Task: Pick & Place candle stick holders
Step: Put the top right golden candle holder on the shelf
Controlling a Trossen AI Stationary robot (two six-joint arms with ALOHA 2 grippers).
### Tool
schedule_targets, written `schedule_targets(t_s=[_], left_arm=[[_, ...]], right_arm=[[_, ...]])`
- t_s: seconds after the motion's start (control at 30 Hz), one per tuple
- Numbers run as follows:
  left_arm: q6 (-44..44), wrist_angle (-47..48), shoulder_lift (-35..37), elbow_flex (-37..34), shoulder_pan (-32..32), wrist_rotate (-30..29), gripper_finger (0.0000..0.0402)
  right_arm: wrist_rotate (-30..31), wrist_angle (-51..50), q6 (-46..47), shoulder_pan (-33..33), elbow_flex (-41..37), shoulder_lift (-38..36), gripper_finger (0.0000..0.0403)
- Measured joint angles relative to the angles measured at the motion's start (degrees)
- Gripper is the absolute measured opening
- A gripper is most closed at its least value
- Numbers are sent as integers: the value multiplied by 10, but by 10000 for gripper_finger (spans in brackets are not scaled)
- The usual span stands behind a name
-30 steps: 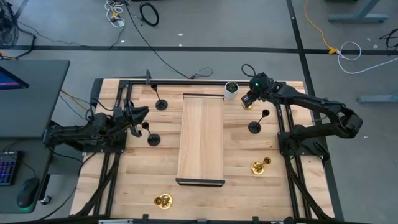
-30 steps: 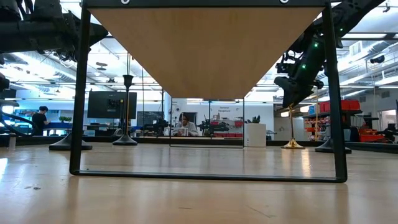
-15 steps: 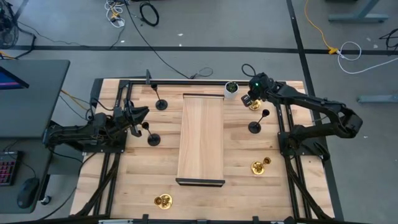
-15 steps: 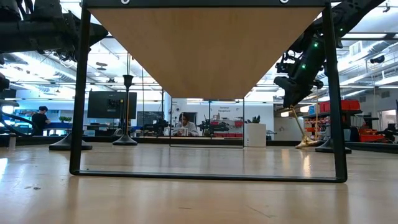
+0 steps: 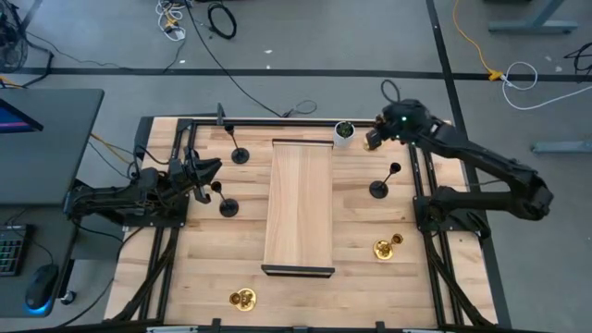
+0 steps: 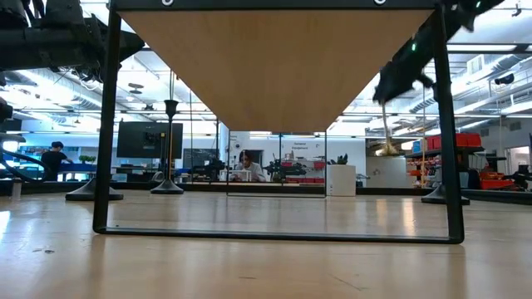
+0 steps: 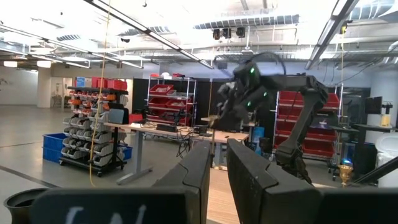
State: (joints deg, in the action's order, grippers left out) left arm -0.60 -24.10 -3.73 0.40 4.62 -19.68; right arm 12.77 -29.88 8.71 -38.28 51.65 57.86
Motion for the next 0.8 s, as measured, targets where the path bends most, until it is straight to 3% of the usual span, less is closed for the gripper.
schedule_targets(t_s=[0.17,0.4,0.6,0.8], left_arm=[[0,0,0,0,0,0,55],[0,0,0,0,0,0,55],[0,0,0,0,0,0,55],[0,0,0,0,0,0,55]], right_arm=[[-3,-55,16,47,83,-11,90],[-3,-64,39,172,172,15,90],[17,-59,36,245,239,96,90],[9,-57,6,260,322,207,90]])
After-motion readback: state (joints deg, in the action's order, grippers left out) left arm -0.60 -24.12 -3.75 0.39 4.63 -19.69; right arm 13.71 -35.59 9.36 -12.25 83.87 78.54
